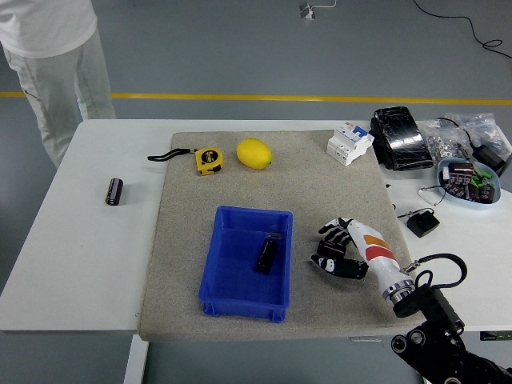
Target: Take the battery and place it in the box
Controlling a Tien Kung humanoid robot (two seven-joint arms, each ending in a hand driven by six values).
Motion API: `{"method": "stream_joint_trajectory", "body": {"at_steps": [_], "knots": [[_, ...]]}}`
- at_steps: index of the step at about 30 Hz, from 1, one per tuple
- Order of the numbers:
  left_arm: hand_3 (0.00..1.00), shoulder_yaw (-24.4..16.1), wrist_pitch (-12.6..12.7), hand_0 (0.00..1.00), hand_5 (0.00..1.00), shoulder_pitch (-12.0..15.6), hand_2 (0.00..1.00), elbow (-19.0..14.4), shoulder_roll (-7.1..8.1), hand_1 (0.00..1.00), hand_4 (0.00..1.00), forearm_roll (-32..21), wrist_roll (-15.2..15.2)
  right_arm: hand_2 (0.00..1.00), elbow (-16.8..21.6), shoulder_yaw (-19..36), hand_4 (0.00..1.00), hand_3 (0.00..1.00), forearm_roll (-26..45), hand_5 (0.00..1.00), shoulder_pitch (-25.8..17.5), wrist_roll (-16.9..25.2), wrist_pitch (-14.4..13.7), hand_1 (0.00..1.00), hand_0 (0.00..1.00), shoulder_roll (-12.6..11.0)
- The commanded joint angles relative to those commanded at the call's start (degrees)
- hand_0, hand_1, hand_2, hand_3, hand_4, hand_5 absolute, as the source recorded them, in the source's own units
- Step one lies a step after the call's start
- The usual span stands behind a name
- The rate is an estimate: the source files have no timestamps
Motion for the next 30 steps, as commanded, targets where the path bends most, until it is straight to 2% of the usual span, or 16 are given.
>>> {"method": "stream_joint_trajectory", "body": {"at_steps": [15,30], "knots": [[0.629,0.1,0.0,0.737,0.645,-0.1,0.696,0.0,-0.09,0.674,0.672,-0.1,0.0,0.415,-1.3,0.9,0.714,0.460,0.7,0.114,-0.4,0.3,0.5,0.391,0.336,-0.4],[0.629,-0.1,-0.1,0.737,0.641,0.0,0.697,0.1,0.10,0.672,0.673,0.0,0.0,0.414,2.1,2.6,0.698,0.455,-0.3,0.122,0.4,0.1,1.7,0.390,0.342,-2.1]]}}
